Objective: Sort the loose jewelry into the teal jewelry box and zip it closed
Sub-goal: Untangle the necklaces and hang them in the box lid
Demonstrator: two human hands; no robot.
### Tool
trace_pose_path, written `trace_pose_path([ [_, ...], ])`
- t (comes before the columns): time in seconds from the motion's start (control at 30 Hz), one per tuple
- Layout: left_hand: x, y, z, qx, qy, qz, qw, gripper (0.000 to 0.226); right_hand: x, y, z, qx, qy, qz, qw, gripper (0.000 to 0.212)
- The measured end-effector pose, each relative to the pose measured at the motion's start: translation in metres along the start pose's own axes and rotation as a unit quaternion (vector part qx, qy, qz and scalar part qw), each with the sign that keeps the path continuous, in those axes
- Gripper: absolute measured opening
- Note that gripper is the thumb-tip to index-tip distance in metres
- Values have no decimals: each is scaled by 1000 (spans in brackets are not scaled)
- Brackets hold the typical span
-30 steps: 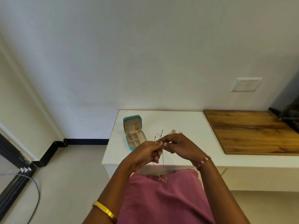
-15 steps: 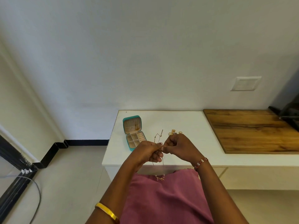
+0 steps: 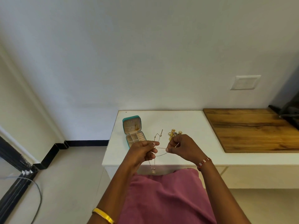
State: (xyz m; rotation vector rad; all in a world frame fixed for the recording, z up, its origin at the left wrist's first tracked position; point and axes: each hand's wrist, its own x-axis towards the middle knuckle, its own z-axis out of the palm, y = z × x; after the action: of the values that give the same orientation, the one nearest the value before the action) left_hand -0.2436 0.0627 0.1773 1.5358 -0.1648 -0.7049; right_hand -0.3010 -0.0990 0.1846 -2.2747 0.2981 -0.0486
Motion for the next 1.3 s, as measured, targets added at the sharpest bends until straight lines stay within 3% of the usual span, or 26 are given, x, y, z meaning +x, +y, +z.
trace_pose_path([
  [0.1, 2, 1, 1, 13, 1, 9, 1000, 19, 0, 0, 1, -30, -13, 1, 999, 10],
  [0.4, 5, 1, 4, 35, 31, 0, 999, 25, 3, 5, 2, -128, 6, 0, 992, 7],
  [0.67, 4, 4, 4, 12, 8, 6, 1000, 27, 1, -14, 12, -9, -33, -53, 998, 28],
  [0.93, 4, 4, 1, 2, -12, 14, 1000, 26, 1, -14, 19, 26, -41, -43, 998, 10],
  [1.3, 6, -3, -1, 54, 76, 5, 996, 13, -4, -18, 4, 147, -24, -26, 988, 17],
])
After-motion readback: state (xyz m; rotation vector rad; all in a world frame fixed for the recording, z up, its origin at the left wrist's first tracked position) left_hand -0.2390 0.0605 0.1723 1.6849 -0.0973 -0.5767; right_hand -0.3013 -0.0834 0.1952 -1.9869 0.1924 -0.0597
